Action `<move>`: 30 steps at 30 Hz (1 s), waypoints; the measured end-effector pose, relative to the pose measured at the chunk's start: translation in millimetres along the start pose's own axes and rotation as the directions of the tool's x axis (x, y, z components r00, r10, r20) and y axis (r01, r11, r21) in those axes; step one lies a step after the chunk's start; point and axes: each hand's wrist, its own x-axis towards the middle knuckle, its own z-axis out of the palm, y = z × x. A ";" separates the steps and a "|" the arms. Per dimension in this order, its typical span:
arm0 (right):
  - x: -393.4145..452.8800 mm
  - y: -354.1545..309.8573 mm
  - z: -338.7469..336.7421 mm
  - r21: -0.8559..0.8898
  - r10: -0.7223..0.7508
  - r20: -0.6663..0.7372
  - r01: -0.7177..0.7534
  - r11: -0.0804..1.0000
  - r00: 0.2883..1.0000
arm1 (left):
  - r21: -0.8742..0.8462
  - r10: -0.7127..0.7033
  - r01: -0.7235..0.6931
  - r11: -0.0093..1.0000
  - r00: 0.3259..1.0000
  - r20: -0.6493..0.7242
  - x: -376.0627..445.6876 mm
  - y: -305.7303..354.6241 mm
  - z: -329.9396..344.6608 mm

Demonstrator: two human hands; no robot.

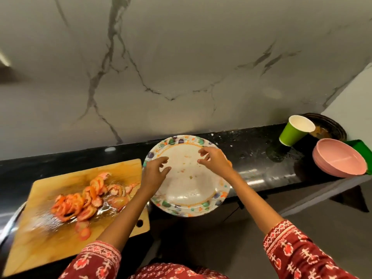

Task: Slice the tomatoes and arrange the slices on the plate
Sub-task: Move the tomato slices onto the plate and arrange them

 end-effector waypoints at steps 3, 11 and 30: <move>2.4 -22.9 27.9 -0.002 -0.043 0.038 0.043 0.999 0.998 | 0.006 -0.052 0.053 0.999 0.997 -0.057 -17.4 -24.0 -33.1; -1.2 -120.2 113.5 0.023 -0.216 0.215 0.216 0.976 0.952 | 0.069 -0.227 0.257 0.964 0.928 -0.294 -84.2 -108.6 -148.3; -26.5 -183.8 161.2 0.045 -0.349 0.449 0.370 0.928 0.823 | -0.188 -0.198 0.170 0.967 0.970 -0.144 -123.4 -116.7 -153.4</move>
